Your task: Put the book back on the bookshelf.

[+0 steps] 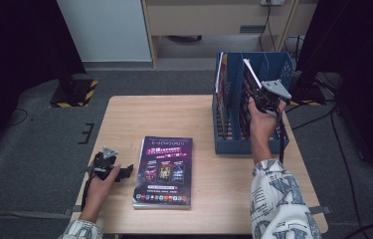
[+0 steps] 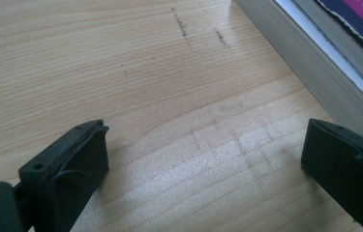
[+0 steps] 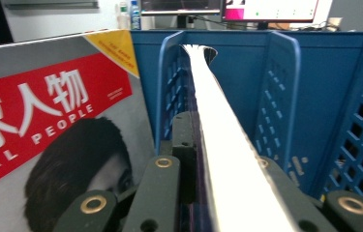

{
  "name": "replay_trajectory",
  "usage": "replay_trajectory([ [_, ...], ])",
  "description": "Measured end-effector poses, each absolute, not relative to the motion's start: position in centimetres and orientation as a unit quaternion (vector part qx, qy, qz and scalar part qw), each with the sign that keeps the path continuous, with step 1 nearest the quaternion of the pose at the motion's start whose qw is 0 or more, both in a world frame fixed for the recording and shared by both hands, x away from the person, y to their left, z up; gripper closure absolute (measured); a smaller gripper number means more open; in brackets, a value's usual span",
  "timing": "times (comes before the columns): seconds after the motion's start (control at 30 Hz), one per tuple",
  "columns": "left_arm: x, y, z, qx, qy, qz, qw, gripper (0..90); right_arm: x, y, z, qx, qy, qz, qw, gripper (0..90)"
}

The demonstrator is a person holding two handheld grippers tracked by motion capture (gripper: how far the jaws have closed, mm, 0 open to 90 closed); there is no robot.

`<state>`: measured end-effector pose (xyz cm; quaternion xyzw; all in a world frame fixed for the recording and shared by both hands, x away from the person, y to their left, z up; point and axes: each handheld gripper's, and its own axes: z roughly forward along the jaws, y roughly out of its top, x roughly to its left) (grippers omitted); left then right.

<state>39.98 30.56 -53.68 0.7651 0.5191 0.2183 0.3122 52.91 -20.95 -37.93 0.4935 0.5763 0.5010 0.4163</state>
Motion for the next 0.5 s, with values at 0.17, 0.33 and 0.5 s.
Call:
replay_trajectory([
  [0.17,39.98,30.56,-53.68,0.766,0.518,0.218,0.312,2.0,53.10,-20.98,-37.49,0.500,0.566,0.497,0.428,82.7],
  [0.33,39.98,30.56,-53.68,0.766,0.518,0.218,0.312,2.0,53.34,-21.13,-37.08,0.503,0.558,0.488,0.445,82.7],
  [0.5,39.99,30.56,-53.68,0.766,0.518,0.218,0.312,2.0,53.62,-21.23,-37.23,0.507,0.553,0.485,0.449,82.7],
])
